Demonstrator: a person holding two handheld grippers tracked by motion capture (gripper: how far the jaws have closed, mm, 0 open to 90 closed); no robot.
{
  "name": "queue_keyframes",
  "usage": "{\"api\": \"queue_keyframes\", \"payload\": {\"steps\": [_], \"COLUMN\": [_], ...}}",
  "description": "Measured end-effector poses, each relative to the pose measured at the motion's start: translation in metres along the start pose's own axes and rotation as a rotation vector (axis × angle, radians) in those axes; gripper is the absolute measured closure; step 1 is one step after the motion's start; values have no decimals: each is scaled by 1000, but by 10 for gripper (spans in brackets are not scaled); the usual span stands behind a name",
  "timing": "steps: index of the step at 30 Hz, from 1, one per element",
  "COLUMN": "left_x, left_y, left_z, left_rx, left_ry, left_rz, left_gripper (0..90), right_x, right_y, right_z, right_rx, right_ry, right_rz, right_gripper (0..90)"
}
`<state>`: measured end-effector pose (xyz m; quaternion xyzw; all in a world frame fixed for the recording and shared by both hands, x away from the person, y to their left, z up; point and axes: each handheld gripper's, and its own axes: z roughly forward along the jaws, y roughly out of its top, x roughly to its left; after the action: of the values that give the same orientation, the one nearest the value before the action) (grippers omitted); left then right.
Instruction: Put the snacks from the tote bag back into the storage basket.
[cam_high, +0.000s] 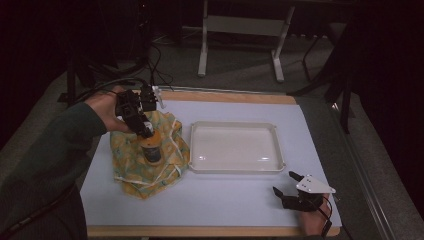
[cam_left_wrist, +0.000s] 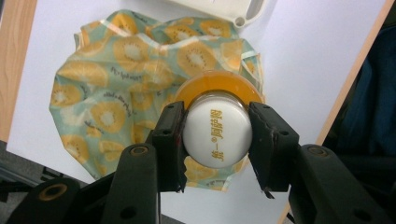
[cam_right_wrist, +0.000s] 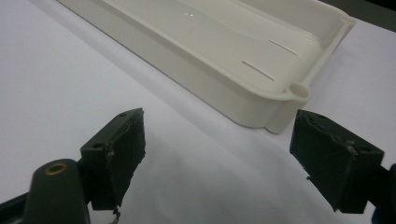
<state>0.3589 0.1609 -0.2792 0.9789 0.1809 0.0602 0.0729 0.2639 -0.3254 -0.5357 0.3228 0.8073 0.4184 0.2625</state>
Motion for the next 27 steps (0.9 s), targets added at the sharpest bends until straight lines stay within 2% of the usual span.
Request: {"api": "queue_keyframes", "payload": {"steps": [5, 13, 27], "left_x": [-4, -9, -13], "left_y": [13, 30, 50], "left_z": [-4, -9, -2], "left_rx": [15, 4, 15], "left_ry": [11, 6, -6], "left_rz": [33, 66, 98], "left_gripper": [588, 588, 590], "right_x": [0, 0, 0], "right_y": [0, 0, 0], "right_z": [0, 0, 0], "right_rx": [-1, 0, -1], "right_ry": [1, 2, 2], "right_rz": [2, 4, 4], "right_gripper": [178, 178, 178]}}
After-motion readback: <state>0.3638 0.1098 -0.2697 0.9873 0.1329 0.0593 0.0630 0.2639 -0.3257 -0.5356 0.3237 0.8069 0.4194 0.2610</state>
